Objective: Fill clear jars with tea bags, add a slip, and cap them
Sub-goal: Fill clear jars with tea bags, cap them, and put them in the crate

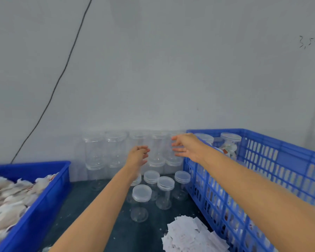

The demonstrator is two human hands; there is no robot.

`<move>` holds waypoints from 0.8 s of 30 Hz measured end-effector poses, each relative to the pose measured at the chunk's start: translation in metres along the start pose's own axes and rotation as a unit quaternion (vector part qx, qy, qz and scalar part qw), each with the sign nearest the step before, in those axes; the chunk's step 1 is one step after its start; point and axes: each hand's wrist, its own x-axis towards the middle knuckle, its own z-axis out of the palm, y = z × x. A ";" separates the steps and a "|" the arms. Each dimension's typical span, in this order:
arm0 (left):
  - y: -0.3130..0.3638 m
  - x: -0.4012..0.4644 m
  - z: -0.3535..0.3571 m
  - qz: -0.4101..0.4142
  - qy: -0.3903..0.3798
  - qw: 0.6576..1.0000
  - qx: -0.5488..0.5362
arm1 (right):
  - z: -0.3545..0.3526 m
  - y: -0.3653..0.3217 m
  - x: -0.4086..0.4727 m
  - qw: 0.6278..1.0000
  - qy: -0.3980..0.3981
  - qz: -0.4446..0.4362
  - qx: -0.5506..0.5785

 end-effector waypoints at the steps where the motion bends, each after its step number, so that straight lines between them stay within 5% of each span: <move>1: -0.008 0.000 -0.009 -0.005 0.008 1.000 0.010 | 0.009 0.011 0.001 1.000 -0.010 0.015 0.005; 9: -0.081 -0.002 -0.065 0.050 0.047 0.987 0.147 | 0.065 0.090 0.008 0.990 -0.069 0.108 -0.065; 20: -0.132 -0.026 -0.080 0.042 0.030 0.995 0.089 | 0.114 0.145 0.004 0.940 -0.124 -0.023 -0.316; 24: -0.123 -0.030 -0.087 0.043 0.020 0.995 0.090 | 0.111 0.138 -0.001 0.943 -0.108 -0.028 -0.313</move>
